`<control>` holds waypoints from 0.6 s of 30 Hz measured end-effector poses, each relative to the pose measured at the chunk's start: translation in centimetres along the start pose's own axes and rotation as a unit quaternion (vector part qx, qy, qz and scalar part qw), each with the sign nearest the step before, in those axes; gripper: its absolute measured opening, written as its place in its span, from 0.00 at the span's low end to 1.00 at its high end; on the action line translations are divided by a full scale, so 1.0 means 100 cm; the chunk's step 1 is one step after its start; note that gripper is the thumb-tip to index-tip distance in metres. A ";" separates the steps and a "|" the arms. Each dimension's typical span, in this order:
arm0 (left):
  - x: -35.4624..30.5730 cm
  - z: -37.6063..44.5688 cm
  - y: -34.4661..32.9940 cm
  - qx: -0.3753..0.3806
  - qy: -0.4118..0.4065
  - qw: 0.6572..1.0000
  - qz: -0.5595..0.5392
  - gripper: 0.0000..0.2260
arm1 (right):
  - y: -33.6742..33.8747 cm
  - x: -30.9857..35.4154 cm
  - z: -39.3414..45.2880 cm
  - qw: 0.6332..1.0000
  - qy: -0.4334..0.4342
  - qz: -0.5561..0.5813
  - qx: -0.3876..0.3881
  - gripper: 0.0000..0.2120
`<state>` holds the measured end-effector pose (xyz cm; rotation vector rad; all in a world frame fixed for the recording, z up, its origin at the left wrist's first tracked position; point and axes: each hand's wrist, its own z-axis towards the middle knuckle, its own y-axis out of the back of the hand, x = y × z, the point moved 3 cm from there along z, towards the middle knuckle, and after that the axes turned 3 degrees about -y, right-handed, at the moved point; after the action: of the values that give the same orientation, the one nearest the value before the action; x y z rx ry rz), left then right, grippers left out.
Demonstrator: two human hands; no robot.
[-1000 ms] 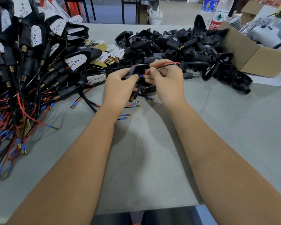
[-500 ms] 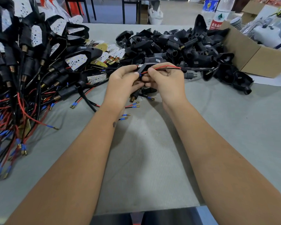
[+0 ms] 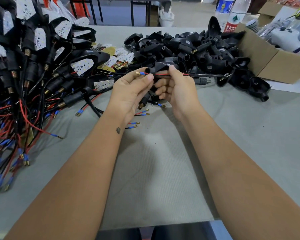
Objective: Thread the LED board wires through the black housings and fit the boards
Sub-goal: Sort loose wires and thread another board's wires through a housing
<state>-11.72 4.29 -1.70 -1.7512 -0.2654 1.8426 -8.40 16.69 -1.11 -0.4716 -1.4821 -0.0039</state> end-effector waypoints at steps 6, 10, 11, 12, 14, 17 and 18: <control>0.002 -0.001 -0.002 0.030 -0.009 0.998 0.055 0.08 | 0.002 -0.004 0.003 0.999 -0.010 -0.044 -0.005 0.17; -0.001 0.000 0.003 -0.018 -0.040 0.993 0.109 0.10 | 0.000 -0.004 0.004 0.996 -0.049 0.069 0.012 0.13; -0.001 0.001 0.005 -0.039 -0.035 0.993 0.102 0.10 | 0.002 -0.003 0.005 0.991 -0.059 0.120 0.005 0.14; -0.002 0.001 0.008 -0.056 -0.025 0.994 0.089 0.10 | 0.006 -0.003 0.006 0.983 -0.065 0.170 -0.008 0.14; -0.003 0.002 0.013 -0.080 -0.007 0.995 0.059 0.11 | 0.016 -0.003 0.007 0.963 -0.067 0.256 -0.050 0.13; -0.002 0.005 0.015 -0.092 0.007 0.995 0.025 0.11 | 0.027 -0.002 0.010 0.955 -0.053 0.274 -0.098 0.10; -0.002 0.005 0.014 -0.091 0.012 0.996 0.018 0.10 | 0.028 -0.002 0.011 0.963 -0.046 0.243 -0.103 0.09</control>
<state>-12.62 3.19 -2.20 -1.9101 -0.4073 1.8723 -8.63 19.47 -2.12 -1.0088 -1.4278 0.2568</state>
